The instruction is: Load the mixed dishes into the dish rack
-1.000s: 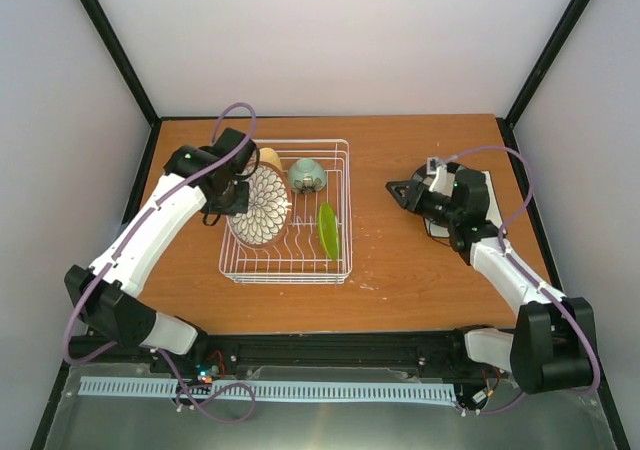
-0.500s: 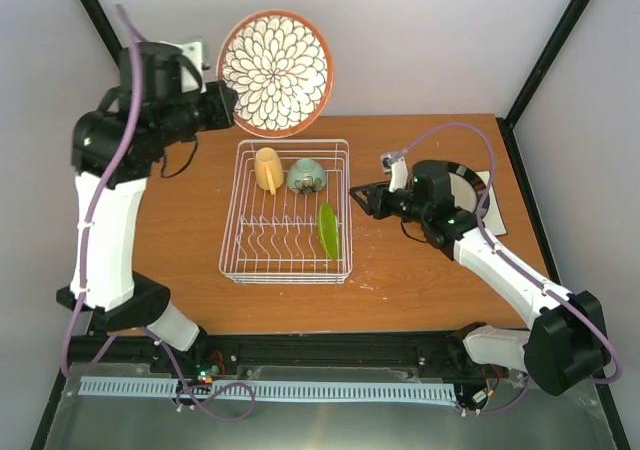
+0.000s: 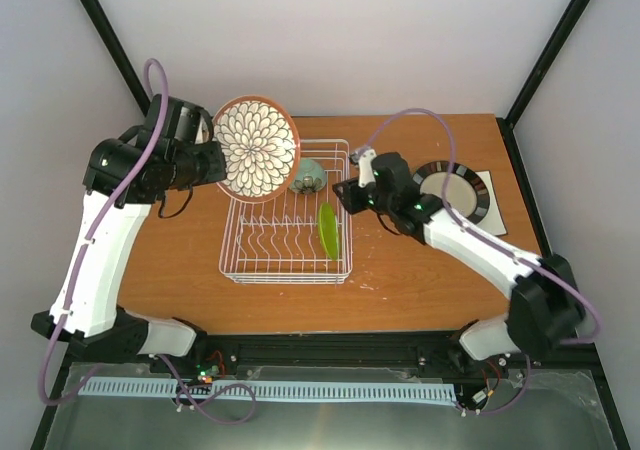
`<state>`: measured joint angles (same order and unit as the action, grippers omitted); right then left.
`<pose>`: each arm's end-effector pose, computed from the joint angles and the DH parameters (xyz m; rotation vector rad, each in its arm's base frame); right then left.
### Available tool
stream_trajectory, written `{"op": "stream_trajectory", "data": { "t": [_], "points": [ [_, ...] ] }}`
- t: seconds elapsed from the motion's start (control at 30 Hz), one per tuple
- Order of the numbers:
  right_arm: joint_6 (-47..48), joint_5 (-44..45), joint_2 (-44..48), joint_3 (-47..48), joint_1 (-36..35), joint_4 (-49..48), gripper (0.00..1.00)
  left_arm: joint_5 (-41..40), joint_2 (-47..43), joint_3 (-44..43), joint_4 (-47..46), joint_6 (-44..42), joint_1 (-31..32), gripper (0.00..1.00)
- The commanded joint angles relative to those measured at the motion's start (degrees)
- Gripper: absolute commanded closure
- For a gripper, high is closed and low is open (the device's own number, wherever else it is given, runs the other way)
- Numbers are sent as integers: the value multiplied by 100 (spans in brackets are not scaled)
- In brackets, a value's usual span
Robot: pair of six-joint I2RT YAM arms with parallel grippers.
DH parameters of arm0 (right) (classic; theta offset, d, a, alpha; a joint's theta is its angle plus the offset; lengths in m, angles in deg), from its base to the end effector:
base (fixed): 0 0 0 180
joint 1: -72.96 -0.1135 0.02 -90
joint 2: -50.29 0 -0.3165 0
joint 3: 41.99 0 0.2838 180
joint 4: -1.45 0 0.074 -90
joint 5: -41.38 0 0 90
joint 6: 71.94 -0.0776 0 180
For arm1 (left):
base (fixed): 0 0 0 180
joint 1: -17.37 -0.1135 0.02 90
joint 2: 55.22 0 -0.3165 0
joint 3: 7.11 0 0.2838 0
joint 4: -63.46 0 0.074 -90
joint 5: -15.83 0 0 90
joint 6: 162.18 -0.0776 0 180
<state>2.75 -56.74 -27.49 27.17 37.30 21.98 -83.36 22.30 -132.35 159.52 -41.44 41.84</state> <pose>0.2904 0.2219 0.3068 -0.4672 2.0968 0.6799 0.2260 -0.0892 0.5200 -0.2058 2.4069 -0.2537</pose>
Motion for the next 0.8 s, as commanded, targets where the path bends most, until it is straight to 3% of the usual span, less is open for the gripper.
{"op": "stream_trajectory", "data": {
  "t": [0.0, 0.17, 0.77],
  "points": [
    [251, -6, -1133, 876, -37, 13, 61, -465, -453, 11, -818, 222, -12, 99],
    [419, 132, -2289, 2012, -64, 317, 65, -821, -475, 691, -826, 198, -12, 99],
    [800, 166, -5150, 5281, -47, 1253, 68, -1165, -518, 1381, -947, 149, -12, 99]
  ]
}}
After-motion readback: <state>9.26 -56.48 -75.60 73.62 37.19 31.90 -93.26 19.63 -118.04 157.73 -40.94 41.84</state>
